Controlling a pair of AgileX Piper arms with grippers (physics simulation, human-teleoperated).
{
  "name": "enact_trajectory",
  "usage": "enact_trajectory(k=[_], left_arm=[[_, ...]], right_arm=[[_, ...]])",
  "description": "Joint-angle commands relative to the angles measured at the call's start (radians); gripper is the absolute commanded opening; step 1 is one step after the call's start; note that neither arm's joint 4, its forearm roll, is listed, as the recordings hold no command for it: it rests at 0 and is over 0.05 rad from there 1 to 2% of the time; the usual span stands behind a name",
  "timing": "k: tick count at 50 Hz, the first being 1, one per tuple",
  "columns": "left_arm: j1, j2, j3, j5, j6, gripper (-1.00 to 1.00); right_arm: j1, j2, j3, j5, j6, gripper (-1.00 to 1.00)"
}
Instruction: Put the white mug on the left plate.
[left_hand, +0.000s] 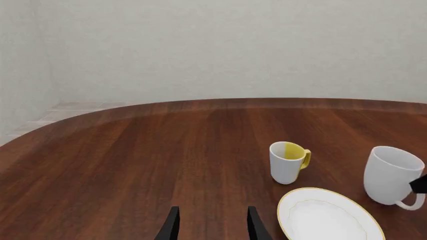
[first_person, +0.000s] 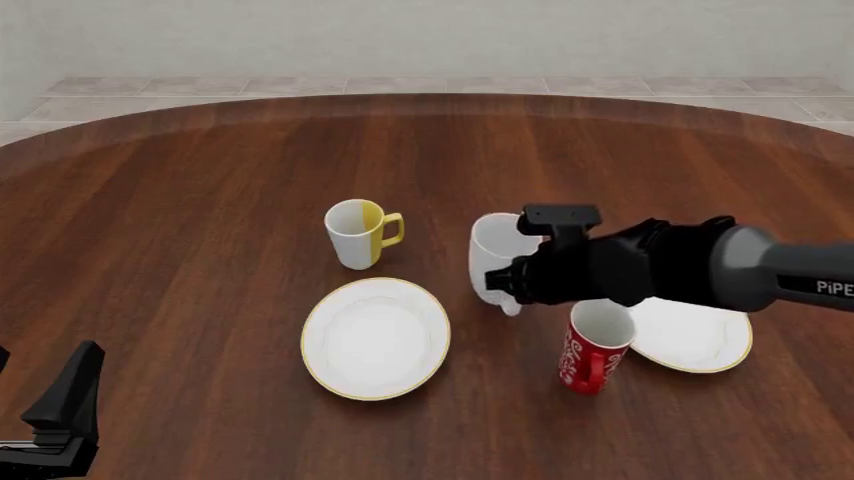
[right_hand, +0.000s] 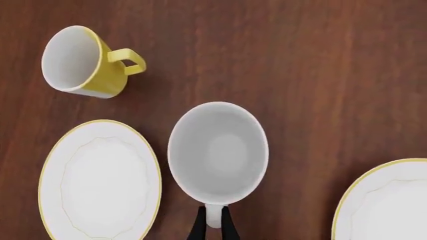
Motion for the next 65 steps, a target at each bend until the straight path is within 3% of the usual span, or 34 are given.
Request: enact_trajectory(k=[1, 29, 43, 65], left_arm=[[0.0, 0.0, 0.0, 0.0, 0.0, 1.0], [0.0, 0.0, 0.0, 0.0, 0.0, 1.0], [0.0, 0.0, 0.0, 0.0, 0.0, 1.0], [0.0, 0.0, 0.0, 0.0, 0.0, 1.0]], right_arm=[[-0.031, -0.035, -0.031, 0.036, -0.032, -1.0], [-0.067, -0.147, -0.272, 0.207, -0.18, -1.0], [-0.039, -0.191, -0.366, 0.269, -0.203, -1.0], [0.077, -0.189, -0.441, 0.299, -0.218, -1.0]])
